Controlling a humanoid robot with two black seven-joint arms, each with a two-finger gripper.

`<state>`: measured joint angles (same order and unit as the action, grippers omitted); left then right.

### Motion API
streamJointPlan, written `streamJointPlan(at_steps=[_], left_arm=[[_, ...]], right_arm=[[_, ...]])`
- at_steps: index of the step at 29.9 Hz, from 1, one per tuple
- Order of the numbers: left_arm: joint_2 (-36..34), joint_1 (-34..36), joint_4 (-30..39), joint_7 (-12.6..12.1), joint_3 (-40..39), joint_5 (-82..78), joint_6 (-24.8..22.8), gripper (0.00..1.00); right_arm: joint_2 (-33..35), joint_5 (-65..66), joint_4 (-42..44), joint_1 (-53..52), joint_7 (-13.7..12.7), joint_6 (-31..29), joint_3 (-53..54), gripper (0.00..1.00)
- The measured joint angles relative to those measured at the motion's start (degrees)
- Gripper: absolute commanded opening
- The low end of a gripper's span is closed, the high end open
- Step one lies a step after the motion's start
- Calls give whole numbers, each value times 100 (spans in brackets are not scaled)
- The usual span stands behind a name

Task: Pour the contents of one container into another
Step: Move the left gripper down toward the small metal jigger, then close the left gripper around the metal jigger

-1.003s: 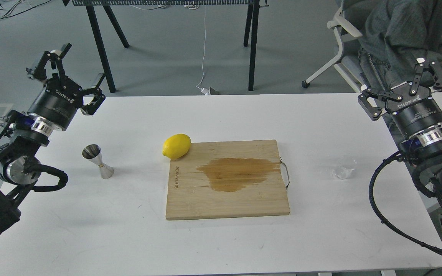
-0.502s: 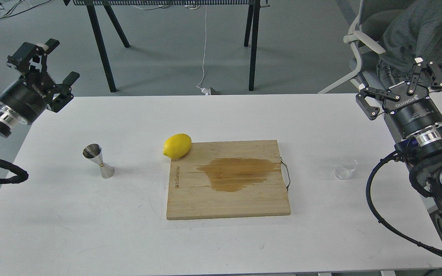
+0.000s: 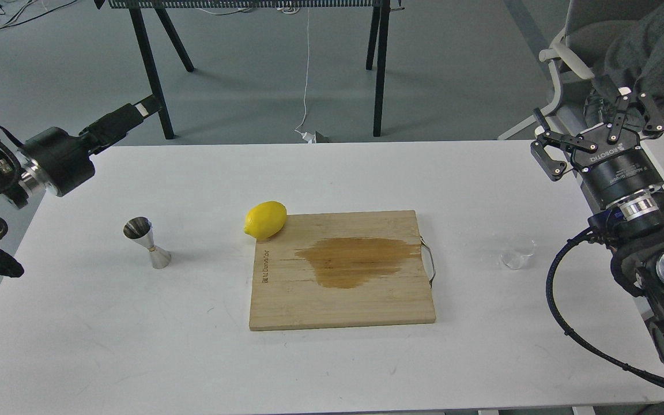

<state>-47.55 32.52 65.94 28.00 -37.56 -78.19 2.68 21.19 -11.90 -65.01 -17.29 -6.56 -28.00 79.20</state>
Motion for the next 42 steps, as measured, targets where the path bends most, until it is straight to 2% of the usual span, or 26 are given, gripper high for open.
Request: streamJointPlan(at_steps=[5, 15, 30, 42], left_arm=[[-3, -394, -29, 0, 302, -86, 1060, 100], [-39, -1175, -29, 0, 296, -552, 1995, 100], [-3, -1905, -86, 0, 312, -925, 2287, 100], [375, -2165, -659, -1, 462, -1009, 2410, 100]], right_arm=[[0, 3, 14, 22, 1, 0, -22, 99], [0, 4, 24, 29, 5, 0, -78, 99], [-1, 4, 15, 13, 1, 0, -72, 99], [-1, 4, 14, 5, 1, 0, -62, 99]])
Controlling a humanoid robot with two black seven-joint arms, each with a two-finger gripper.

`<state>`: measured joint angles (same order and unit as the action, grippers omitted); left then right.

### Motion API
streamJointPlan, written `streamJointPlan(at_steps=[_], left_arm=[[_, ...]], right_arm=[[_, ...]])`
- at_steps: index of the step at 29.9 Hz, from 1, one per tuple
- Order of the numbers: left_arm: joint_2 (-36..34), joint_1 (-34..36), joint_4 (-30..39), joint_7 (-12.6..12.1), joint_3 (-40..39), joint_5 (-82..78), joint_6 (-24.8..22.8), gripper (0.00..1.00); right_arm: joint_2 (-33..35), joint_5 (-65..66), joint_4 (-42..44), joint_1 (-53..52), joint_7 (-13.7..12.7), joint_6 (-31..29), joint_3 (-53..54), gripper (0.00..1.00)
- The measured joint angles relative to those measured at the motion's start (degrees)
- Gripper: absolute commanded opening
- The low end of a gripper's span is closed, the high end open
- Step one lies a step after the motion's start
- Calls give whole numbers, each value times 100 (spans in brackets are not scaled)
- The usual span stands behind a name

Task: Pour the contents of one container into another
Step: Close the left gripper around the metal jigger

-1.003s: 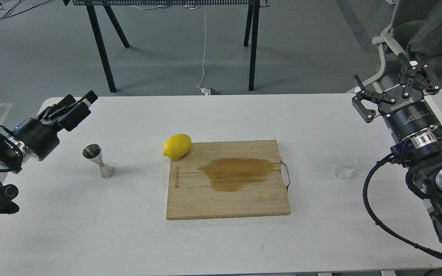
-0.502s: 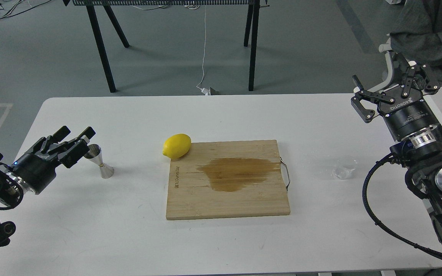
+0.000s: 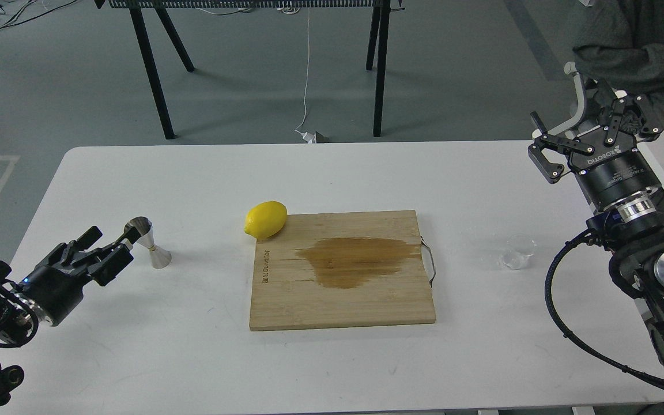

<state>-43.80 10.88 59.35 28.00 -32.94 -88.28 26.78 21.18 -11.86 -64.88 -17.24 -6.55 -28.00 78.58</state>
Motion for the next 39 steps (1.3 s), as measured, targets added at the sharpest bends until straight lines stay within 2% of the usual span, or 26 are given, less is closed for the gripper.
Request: streamJointPlan(at_steps=[13, 22, 39], left_arm=[[395, -24, -311, 0, 77, -99, 16, 100], [741, 49, -874, 0, 77, -125, -23, 100], [1146, 576, -1374, 0, 351, -123, -196, 100]], right_arm=[[8, 0, 0, 0, -1, 0, 3, 99], [33, 0, 0, 1, -1, 0, 8, 99], [61, 0, -8, 1, -4, 0, 24, 99]])
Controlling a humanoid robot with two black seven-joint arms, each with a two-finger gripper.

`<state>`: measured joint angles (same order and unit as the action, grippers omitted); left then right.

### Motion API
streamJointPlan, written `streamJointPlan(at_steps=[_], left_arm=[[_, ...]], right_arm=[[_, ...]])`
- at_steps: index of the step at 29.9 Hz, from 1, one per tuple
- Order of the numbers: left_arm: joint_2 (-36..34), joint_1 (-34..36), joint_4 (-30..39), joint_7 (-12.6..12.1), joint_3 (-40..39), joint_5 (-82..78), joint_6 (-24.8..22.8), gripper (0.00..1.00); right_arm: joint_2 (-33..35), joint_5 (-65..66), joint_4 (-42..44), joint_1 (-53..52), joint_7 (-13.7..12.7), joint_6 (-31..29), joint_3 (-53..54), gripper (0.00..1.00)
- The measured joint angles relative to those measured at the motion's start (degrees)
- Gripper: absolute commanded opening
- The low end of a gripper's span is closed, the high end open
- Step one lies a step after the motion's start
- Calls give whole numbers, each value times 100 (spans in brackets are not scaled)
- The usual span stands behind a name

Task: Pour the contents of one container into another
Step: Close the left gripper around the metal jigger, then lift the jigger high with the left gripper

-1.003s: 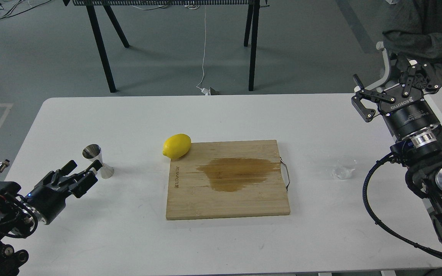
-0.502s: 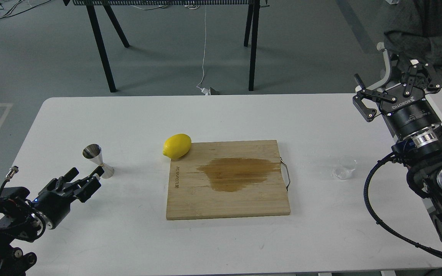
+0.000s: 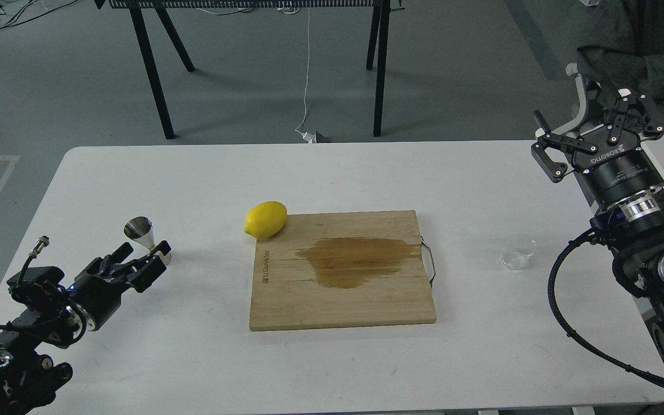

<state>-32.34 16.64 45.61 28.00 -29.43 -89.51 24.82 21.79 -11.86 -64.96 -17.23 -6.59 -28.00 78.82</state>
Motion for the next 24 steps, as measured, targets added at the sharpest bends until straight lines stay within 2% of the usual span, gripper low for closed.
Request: streamJointPlan(at_steps=[24], left_arm=[[368, 343, -511, 0, 214, 18, -12, 100]], right_arm=[[1, 0, 9, 0, 2, 0, 6, 99]])
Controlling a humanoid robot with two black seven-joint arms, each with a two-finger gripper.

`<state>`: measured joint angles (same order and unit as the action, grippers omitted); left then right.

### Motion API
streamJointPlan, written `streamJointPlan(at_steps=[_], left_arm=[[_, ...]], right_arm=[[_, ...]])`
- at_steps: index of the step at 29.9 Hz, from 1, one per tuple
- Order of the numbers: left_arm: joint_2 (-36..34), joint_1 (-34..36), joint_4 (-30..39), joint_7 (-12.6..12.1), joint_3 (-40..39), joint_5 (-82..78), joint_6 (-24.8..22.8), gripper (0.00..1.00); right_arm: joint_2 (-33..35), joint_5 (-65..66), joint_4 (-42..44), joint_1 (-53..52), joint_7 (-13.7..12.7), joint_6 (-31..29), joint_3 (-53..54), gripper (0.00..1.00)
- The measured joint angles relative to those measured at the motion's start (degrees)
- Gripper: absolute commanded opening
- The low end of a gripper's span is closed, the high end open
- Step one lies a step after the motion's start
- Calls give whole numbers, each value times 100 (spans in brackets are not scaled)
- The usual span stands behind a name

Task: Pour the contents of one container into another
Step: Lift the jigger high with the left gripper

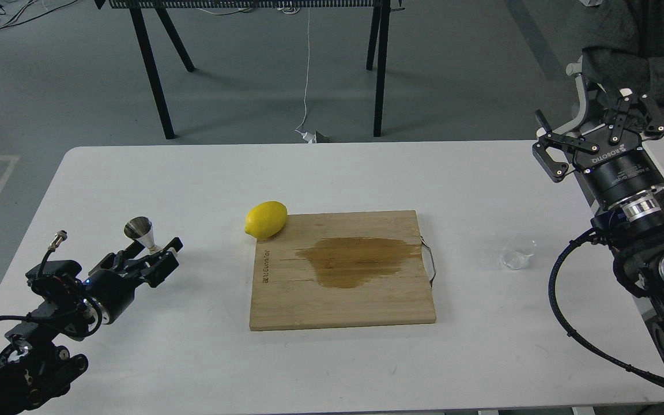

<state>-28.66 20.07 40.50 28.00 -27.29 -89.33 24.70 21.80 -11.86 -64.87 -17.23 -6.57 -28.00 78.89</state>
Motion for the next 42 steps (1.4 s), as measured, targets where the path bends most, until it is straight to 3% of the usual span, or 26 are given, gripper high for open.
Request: streamJointPlan(at_steps=[17, 42], left_arm=[[306, 265, -417, 0, 5, -4, -81, 95], [589, 556, -1092, 0, 223, -23, -53, 48]], right_arm=[[6, 0, 0, 0, 1, 0, 9, 99], [8, 0, -8, 0, -3, 0, -12, 99]])
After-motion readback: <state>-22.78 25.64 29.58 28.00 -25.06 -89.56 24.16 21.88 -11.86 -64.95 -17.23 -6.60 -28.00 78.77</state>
